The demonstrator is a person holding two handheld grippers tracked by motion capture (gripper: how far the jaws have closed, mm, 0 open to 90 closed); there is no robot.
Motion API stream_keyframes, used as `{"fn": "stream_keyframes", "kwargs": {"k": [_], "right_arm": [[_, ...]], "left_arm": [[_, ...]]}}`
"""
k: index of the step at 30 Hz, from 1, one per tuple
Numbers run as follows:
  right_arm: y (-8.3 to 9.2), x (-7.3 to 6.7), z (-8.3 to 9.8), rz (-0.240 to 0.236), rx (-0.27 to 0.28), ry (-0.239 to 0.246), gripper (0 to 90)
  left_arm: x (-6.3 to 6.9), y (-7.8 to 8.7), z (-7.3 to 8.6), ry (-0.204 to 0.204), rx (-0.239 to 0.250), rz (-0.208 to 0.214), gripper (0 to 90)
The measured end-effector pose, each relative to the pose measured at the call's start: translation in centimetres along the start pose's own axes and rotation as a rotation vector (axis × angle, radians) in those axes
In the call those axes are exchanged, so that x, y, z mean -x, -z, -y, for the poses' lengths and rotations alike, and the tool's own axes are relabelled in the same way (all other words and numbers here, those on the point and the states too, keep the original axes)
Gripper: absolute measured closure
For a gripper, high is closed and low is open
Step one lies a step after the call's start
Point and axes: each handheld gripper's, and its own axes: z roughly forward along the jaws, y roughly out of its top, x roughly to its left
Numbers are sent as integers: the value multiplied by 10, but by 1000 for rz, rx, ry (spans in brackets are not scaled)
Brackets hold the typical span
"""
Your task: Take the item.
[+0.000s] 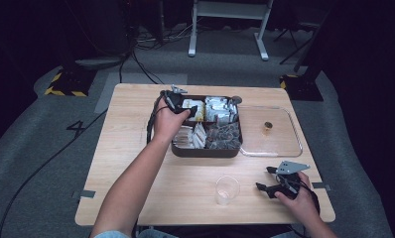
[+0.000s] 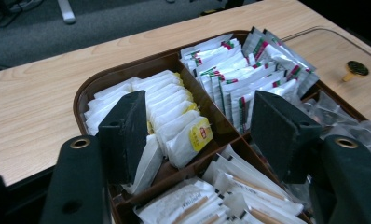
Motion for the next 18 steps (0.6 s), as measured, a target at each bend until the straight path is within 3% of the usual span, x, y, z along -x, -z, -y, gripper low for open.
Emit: {"fn": "stream_keyframes", "kwargs": {"k": [4, 7, 8, 14, 15, 18], "right_arm": [[0, 0, 0, 0, 0, 0, 184], [0, 0, 0, 0, 0, 0, 184], [0, 0, 0, 0, 0, 0, 184], [0, 0, 0, 0, 0, 0, 184], [0, 0, 0, 0, 0, 0, 184], [0, 0, 0, 0, 0, 0, 184]], "left_arm": [[-3, -10, -2, -4, -18, 1, 401], [-7, -22, -3, 18, -31, 7, 409], [-10, -28, -4, 30, -47, 10, 454], [-13, -46, -3, 30, -75, 5, 501], [-13, -53, -1, 38, -104, 10, 507], [-13, -57, 0, 40, -127, 12, 536]]}}
